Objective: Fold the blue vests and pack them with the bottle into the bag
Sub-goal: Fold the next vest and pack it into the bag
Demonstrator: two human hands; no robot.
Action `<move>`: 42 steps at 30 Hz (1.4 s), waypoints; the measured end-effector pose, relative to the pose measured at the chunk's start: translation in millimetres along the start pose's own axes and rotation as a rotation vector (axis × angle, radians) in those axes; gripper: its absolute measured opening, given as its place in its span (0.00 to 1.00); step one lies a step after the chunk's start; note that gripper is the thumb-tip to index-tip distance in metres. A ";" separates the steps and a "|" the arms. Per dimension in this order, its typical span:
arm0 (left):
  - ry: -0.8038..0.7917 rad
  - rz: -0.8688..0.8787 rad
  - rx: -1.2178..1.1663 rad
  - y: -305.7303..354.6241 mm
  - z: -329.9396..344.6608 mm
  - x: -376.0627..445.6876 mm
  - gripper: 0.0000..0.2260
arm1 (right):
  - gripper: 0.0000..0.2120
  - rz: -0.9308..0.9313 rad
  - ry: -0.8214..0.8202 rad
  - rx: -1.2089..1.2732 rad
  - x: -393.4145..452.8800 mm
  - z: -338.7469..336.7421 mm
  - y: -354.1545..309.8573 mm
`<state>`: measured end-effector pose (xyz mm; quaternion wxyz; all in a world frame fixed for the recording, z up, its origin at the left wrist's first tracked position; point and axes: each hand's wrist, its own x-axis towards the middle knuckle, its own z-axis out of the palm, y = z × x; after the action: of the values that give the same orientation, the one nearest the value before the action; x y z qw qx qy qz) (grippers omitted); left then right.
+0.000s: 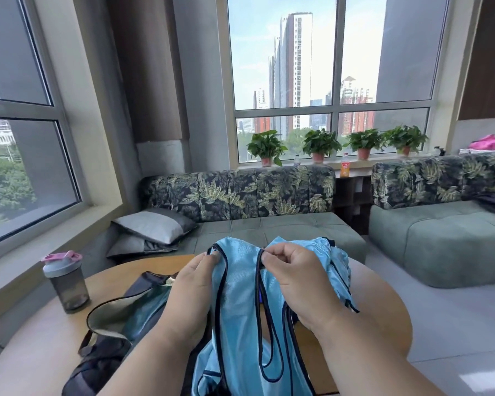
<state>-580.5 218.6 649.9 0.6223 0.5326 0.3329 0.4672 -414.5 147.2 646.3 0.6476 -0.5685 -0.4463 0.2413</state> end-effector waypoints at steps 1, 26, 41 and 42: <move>0.002 -0.018 0.003 -0.8 -0.7 1.0 0.16 | 0.05 -0.022 0.014 -0.012 0.3 -1.3 0.6; -0.126 0.000 0.245 0.5 -13.0 -3.9 0.06 | 0.16 0.258 -0.160 -0.042 -7.9 -6.1 17.8; -0.324 0.016 0.339 3.0 -30.2 -2.2 0.08 | 0.23 0.550 -0.324 0.525 -12.0 6.6 24.6; -0.334 0.015 0.337 3.4 -30.5 -2.4 0.08 | 0.24 0.510 -0.300 0.552 -9.7 5.7 27.9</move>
<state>-609.9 227.0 646.6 0.5677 0.7012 0.2946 0.3149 -418.7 148.8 616.6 0.6229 -0.4245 -0.2988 0.5852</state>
